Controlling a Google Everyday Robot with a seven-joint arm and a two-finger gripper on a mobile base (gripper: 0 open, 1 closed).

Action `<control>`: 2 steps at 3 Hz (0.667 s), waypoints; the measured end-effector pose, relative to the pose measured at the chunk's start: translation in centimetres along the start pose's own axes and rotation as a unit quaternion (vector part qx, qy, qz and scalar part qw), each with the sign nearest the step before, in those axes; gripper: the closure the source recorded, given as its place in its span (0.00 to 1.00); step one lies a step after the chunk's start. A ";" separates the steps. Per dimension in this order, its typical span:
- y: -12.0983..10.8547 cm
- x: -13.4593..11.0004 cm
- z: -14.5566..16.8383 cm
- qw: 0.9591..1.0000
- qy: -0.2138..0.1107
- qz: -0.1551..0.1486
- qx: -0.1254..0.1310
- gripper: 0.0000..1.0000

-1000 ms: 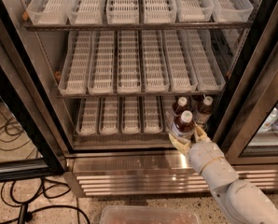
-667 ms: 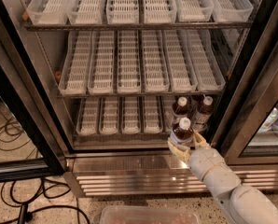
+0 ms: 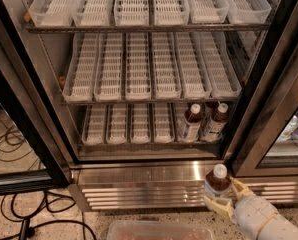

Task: Pick blue plastic bottle from bottom shelf of fridge

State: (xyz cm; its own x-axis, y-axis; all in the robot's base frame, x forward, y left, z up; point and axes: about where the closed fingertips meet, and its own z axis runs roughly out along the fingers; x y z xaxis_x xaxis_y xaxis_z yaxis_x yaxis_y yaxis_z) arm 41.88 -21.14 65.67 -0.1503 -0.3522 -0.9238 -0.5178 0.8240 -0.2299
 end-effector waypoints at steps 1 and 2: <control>0.9 2.0 -3.7 0.998 0.038 -0.006 -0.042 1.00; 3.1 2.0 -3.9 0.996 0.036 -0.005 -0.085 1.00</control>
Offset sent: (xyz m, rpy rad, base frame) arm -0.0342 -0.0161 -0.0082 -0.0345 0.0756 0.0521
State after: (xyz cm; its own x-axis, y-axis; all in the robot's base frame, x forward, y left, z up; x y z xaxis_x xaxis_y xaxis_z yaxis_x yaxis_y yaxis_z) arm 36.65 -21.00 64.35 -0.2017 -0.3954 -0.8961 -0.6540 0.7354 -0.1773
